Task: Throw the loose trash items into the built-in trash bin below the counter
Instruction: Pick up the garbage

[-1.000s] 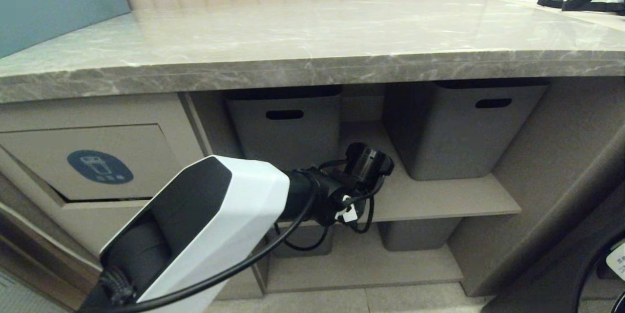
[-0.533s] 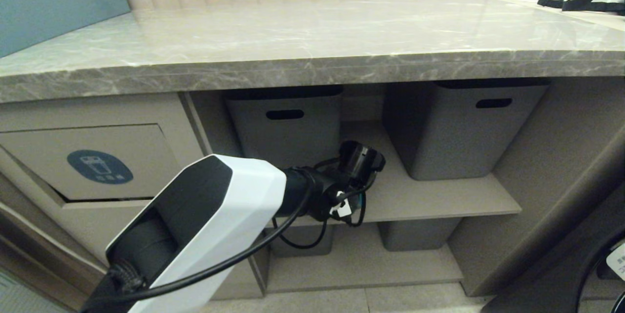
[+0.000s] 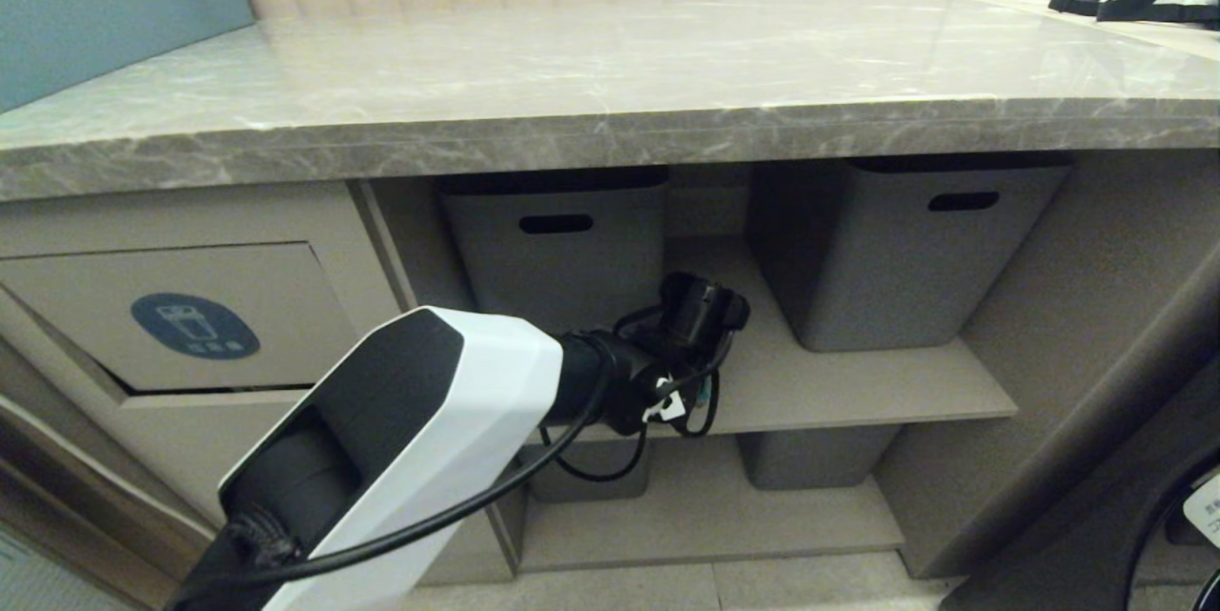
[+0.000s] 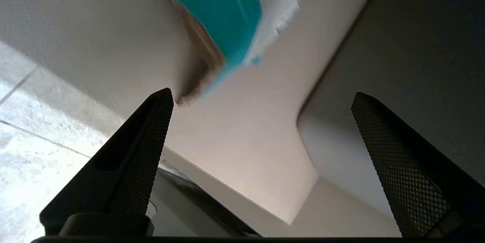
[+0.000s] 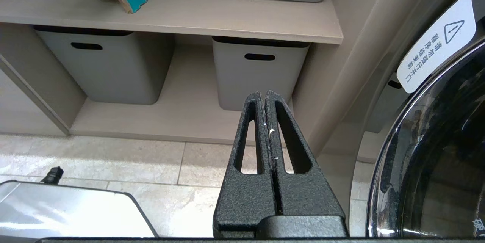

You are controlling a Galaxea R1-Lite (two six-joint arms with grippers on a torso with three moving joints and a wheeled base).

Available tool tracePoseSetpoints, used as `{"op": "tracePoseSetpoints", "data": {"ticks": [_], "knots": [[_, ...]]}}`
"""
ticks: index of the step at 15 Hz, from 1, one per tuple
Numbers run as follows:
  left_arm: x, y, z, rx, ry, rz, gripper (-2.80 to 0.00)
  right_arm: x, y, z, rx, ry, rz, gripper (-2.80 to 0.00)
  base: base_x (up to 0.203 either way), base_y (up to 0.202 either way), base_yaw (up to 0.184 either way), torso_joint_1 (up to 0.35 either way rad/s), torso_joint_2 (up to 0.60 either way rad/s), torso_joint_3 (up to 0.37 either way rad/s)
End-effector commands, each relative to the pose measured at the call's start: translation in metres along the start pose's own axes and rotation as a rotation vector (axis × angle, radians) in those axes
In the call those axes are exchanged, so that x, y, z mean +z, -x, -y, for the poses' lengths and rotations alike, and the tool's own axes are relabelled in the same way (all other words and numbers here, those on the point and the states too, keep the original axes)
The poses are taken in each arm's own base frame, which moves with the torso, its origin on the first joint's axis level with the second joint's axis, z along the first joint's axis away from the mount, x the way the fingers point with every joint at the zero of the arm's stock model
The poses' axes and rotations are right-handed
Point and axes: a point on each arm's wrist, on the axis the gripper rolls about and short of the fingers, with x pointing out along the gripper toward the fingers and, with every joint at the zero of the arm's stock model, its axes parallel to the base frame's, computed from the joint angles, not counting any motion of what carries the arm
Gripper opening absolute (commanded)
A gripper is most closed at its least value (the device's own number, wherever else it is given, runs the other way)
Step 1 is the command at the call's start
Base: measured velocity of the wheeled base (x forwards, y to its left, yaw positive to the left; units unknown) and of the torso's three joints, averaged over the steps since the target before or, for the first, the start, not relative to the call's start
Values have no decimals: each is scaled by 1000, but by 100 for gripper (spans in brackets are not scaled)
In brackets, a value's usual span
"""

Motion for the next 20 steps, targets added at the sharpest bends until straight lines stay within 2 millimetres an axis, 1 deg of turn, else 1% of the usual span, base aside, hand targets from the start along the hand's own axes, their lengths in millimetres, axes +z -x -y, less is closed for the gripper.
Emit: {"op": "tracePoseSetpoints", "data": {"ticks": [1,4,6,9,14,17,20], "knots": [[3,-5,-4,10,9,8,0,0,0,0,1,1,0,-280,0,0,0,0,0,0],[3,-10,-8,17,9,0,0,0,0,0,1,1,0,-280,0,0,0,0,0,0],[6,-13,-6,-15,24,0,0,0,0,0,1,1,0,-280,0,0,0,0,0,0],[7,-14,-1,-62,30,-54,0,0,0,0,1,1,0,-280,0,0,0,0,0,0],[10,-20,-4,-66,-5,-72,0,0,0,0,1,1,1,-280,0,0,0,0,0,0],[16,-22,-2,-83,7,-98,0,0,0,0,1,1,0,-280,0,0,0,0,0,0],[17,-23,0,-113,-4,-122,0,0,0,0,1,1,0,-280,0,0,0,0,0,0]]}}
